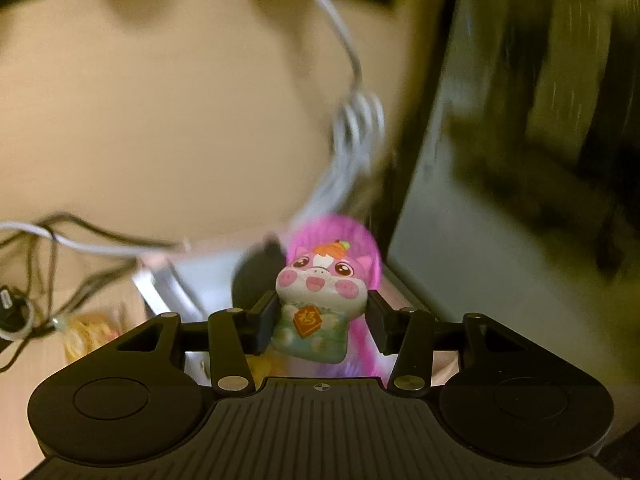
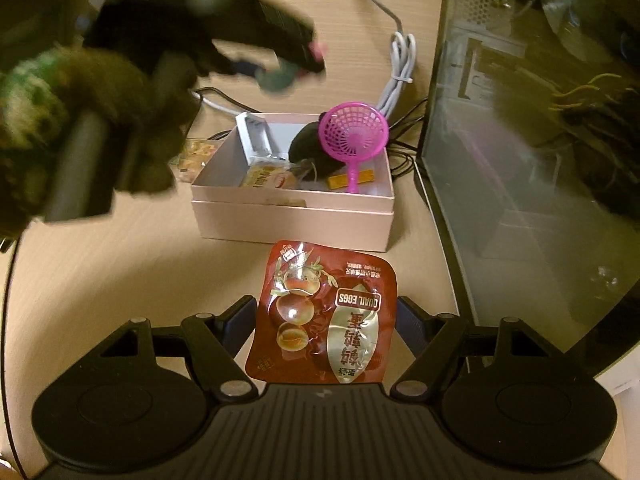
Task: Organize objects
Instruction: 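Lower the cat figurine into the pink box with the left tool while the right holds the packet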
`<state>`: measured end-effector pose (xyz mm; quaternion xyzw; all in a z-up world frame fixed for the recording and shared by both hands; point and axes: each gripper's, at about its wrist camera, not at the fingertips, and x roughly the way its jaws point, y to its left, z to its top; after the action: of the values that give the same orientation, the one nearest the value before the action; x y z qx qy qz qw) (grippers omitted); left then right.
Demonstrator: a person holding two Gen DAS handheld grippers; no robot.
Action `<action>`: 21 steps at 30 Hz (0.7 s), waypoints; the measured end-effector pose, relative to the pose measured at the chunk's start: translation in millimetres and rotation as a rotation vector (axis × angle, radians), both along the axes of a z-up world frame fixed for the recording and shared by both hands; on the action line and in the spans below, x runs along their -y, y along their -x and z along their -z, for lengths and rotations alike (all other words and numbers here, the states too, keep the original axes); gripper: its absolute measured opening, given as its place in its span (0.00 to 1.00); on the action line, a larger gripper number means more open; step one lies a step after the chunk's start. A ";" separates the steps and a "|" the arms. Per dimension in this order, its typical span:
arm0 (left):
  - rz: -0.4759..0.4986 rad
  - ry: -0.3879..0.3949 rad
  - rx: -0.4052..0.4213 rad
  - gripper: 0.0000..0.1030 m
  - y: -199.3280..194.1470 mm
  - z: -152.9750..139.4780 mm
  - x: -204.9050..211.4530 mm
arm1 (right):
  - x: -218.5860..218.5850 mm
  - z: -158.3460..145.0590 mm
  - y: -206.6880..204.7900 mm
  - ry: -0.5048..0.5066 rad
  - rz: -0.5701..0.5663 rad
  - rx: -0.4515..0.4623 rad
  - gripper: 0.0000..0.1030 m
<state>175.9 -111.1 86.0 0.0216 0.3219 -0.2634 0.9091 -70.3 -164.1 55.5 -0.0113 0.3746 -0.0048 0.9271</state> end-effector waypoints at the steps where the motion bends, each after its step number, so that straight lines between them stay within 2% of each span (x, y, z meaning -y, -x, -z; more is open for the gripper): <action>1: 0.009 0.009 -0.007 0.50 -0.7 5.9 0.7 | 1.1 0.6 -1.3 0.001 0.003 -0.001 0.73; 5: -0.007 0.117 -0.024 0.50 -1.0 5.9 -12.1 | 4.8 3.0 -2.8 0.007 0.014 -0.001 0.73; 6: -0.003 0.109 -0.022 0.50 -1.1 4.5 -13.2 | 5.9 4.2 -3.4 0.004 0.014 -0.005 0.73; 10: 0.050 -0.007 -0.065 0.51 -6.2 11.7 -2.9 | 7.6 13.7 -9.4 -0.003 0.009 -0.044 0.73; 12: 0.025 -0.041 -0.059 0.51 -7.2 16.0 -0.5 | 5.9 17.6 -12.3 0.007 -0.001 -0.055 0.73; 14: 0.002 -0.048 -0.079 0.51 -9.0 22.1 -4.8 | 3.4 20.1 -14.2 0.021 -0.010 -0.056 0.73; 16: 0.021 -0.067 -0.115 0.51 -11.6 29.0 -5.8 | 3.0 21.6 -15.2 0.026 -0.010 -0.055 0.73; 18: 0.026 -0.078 -0.107 0.51 -11.1 32.9 -7.2 | 2.8 23.8 -15.2 0.026 -0.004 -0.062 0.73; 21: -0.010 -0.038 -0.172 0.51 -16.4 38.7 -14.4 | 2.0 27.8 -15.1 0.026 0.002 -0.070 0.73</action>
<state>192.3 -96.7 47.4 0.0146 0.4037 -0.2538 0.8788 -55.2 -166.1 27.7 -0.0229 0.4069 -0.0101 0.9131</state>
